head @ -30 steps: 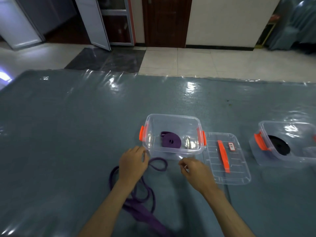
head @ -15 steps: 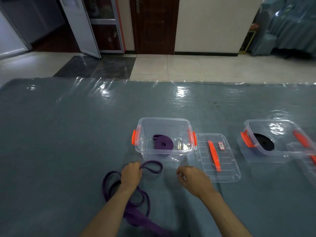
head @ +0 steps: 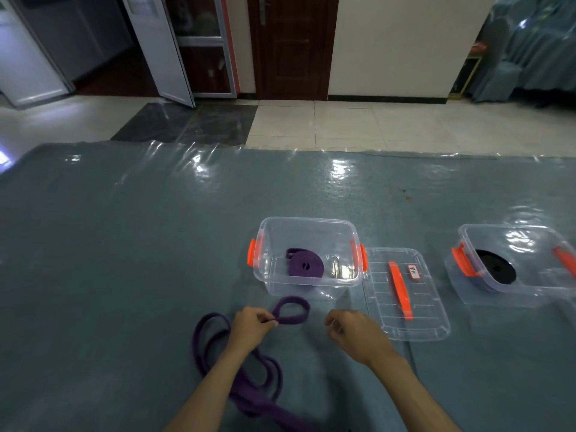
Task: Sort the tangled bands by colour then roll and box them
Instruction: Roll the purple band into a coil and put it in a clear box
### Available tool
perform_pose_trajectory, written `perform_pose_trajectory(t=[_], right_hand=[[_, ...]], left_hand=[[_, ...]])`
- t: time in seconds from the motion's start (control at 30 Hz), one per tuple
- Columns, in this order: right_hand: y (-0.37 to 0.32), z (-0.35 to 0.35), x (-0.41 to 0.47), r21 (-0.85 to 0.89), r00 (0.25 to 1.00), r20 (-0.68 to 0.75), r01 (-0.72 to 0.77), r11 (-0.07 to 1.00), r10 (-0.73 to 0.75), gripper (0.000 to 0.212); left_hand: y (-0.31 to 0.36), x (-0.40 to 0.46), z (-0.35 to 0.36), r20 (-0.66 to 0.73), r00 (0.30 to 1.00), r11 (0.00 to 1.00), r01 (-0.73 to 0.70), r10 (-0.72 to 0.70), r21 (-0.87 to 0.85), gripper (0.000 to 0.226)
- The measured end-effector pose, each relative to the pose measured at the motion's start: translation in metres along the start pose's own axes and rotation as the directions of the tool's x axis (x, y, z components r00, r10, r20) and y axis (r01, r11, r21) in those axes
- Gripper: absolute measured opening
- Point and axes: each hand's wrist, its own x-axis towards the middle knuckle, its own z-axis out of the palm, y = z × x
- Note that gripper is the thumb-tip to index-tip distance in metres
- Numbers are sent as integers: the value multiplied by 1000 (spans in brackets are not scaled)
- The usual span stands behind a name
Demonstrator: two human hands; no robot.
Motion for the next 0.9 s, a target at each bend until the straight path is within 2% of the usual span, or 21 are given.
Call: perform_pose_trajectory(t=[0.07, 0.17, 0.27, 0.37, 0.43, 0.53, 0.57, 0.63, 0.7, 0.8, 0.9], right_hand=[[2, 0, -1, 67, 1000, 9, -18, 998, 17, 26], [-2, 0, -2, 252, 1000, 14, -24, 967, 21, 49], [-20, -6, -3, 562, 999, 8, 26, 827, -37, 70], [-44, -20, -3, 757, 988, -31, 123, 641, -153, 61], [-57, -34, -2, 785, 978, -122, 198, 587, -167, 49], [-65, -53, 5, 729, 939, -333, 315, 607, -87, 32], [-65, -60, 6, 747, 938, -340, 311, 588, -65, 29], [-67, -70, 4, 839, 967, -246, 243, 486, -58, 28], [-68, -77, 3, 871, 974, -219, 220, 439, -54, 30], [-72, -97, 1, 872, 944, -329, 287, 396, 39, 22], [-81, -125, -1, 842, 889, -453, 399, 364, 74, 19]], left_hand=[[3, -11, -10, 53, 997, 990, -47, 55, -134, 6], [12, -30, -24, 56, 990, 951, -108, 130, -291, 11], [31, -50, -37, 31, 976, 892, -183, 215, -413, 12], [53, -66, -48, 47, 954, 844, -238, 296, -480, 13], [65, -74, -56, 60, 939, 816, -263, 340, -515, 15], [79, -82, -68, 69, 922, 781, -282, 382, -557, 15], [83, -84, -71, 65, 917, 765, -287, 394, -577, 14], [92, -87, -78, 25, 917, 726, -299, 399, -619, 15], [100, -88, -85, -22, 914, 701, -326, 406, -635, 20], [108, -86, -94, -66, 903, 771, -399, 424, -496, 41], [121, -83, -100, -127, 895, 806, -440, 427, -396, 38]])
